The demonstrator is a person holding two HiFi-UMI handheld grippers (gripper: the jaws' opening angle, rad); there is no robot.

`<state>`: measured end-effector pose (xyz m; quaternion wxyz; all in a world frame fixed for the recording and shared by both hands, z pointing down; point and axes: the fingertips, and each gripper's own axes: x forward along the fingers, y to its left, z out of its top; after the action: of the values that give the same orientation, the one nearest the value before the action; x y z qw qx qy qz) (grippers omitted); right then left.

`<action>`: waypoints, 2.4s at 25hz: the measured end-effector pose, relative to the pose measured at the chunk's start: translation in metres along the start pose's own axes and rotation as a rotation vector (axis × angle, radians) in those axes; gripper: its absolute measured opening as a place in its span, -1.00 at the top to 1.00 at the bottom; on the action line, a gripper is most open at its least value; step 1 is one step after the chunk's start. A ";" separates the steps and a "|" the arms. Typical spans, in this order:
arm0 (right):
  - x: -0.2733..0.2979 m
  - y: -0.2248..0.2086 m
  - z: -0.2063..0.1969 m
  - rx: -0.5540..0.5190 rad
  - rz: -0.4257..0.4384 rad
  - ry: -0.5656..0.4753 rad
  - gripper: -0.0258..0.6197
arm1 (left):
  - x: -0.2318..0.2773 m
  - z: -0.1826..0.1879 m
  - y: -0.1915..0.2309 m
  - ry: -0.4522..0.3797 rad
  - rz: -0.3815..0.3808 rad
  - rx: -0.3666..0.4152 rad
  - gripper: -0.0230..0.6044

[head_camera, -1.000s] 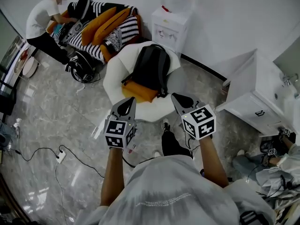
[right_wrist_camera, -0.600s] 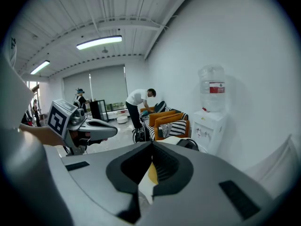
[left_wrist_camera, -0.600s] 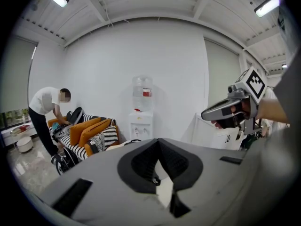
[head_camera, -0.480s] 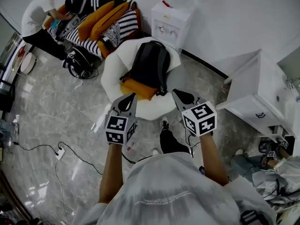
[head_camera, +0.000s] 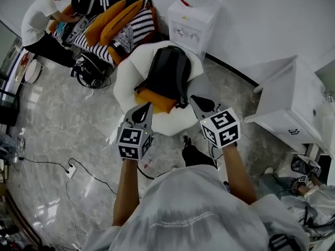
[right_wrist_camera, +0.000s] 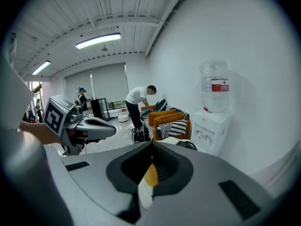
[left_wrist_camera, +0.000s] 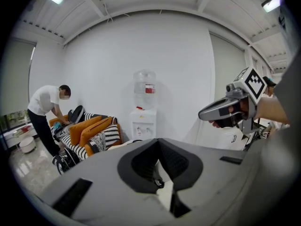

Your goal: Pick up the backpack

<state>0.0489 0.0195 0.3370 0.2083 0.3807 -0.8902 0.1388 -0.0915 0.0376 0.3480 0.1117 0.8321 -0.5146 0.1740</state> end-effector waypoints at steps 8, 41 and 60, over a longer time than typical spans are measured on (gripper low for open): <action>0.024 -0.034 0.007 0.009 0.037 0.022 0.92 | 0.036 0.008 0.011 0.047 0.023 -0.009 0.91; 0.119 -0.163 0.028 0.107 0.049 0.056 0.92 | 0.177 0.045 0.066 0.121 0.096 0.004 0.92; 0.194 -0.166 0.035 0.186 -0.176 0.071 0.92 | 0.239 0.024 0.172 0.164 -0.079 0.052 0.92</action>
<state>0.0410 -0.2264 0.4135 0.2150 0.4699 -0.8286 0.2153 -0.1431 -0.2430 0.4234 0.1389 0.8374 -0.4657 0.2503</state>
